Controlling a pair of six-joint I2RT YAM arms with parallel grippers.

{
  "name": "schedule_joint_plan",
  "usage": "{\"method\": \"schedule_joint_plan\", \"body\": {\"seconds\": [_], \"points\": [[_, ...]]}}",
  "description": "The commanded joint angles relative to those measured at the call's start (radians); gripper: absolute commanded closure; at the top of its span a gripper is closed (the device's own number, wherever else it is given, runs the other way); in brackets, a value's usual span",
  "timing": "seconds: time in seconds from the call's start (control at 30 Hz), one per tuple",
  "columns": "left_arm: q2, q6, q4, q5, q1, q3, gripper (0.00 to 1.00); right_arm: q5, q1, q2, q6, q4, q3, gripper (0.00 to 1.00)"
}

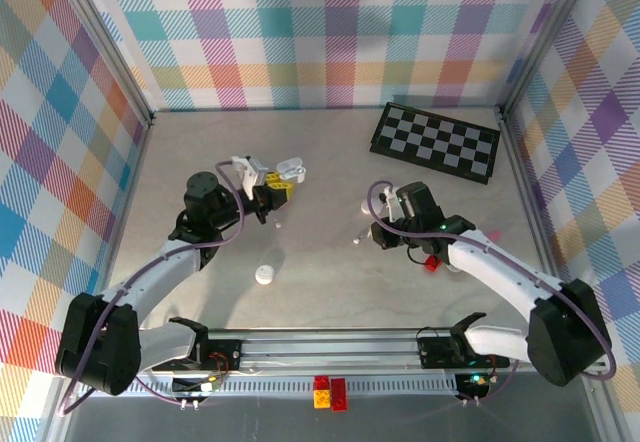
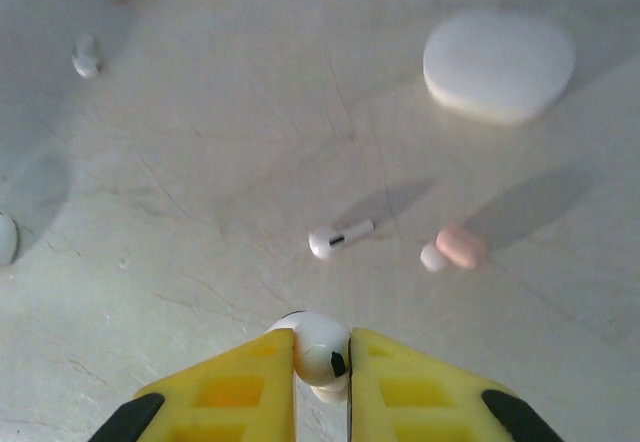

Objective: Insert the wireless bluetooth earbuds into the charging case

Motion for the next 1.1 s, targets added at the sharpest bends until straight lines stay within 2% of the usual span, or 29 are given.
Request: {"method": "schedule_joint_plan", "body": {"seconds": [0.0, 0.2, 0.37, 0.8, 1.07], "points": [[0.026, 0.010, 0.012, -0.015, -0.044, 0.026, 1.00, 0.096, 0.026, -0.045, -0.091, -0.019, 0.079, 0.83], [0.080, -0.016, 0.042, -0.026, -0.116, 0.044, 1.00, 0.208, 0.106, -0.101, -0.229, 0.002, 0.167, 0.83], [0.100, -0.016, 0.054, -0.040, -0.157, 0.054, 1.00, 0.241, 0.161, -0.108, -0.325, 0.041, 0.225, 0.83], [0.172, -0.043, 0.108, -0.056, -0.250, 0.090, 1.00, 0.151, 0.196, 0.003, -0.394, 0.149, 0.338, 0.82], [0.192, -0.069, 0.145, -0.051, -0.264, 0.103, 1.00, 0.119, 0.206, 0.054, -0.401, 0.159, 0.367, 0.82]]}}
